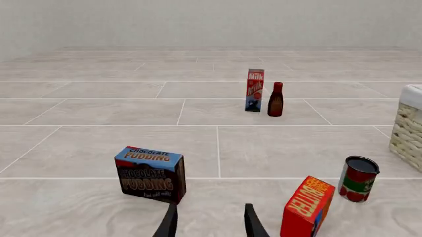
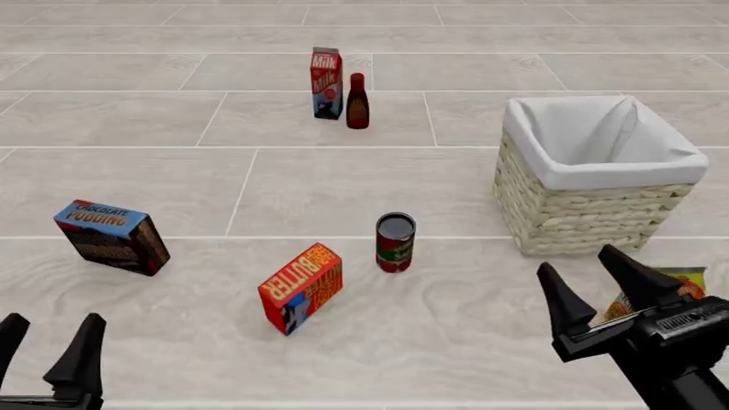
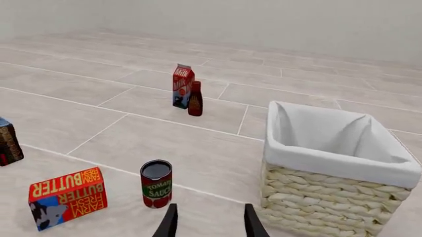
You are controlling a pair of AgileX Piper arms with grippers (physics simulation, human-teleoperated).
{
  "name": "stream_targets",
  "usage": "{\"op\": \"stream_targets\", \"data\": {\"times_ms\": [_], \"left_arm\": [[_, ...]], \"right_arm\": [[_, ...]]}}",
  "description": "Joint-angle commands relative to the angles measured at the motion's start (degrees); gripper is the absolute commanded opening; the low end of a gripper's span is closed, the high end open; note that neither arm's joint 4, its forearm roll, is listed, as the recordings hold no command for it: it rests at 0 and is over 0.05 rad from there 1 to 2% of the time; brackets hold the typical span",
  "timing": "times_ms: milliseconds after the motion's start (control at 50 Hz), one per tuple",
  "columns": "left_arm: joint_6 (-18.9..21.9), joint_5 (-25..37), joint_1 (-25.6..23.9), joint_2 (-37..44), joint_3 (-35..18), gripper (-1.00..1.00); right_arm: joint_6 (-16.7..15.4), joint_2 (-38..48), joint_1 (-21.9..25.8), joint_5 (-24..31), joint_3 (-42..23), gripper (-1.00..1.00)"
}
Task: Pick the tomato sauce and place it in the basket.
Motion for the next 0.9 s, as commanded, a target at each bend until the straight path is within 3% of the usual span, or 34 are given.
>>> {"op": "stream_targets", "data": {"times_ms": [20, 400, 900], "left_arm": [[0.0, 0.0, 0.0, 0.0, 0.0, 1.0], [0.0, 0.0, 0.0, 0.0, 0.0, 1.0], [0.0, 0.0, 0.0, 0.0, 0.0, 1.0]], "right_arm": [[0.51, 6.81, 0.99, -6.65, -0.23, 1.0], [0.4, 19.55, 3.32, -16.17, -1.48, 1.0], [-0.47, 26.28, 4.73, -20.38, -2.97, 1.0]]}}
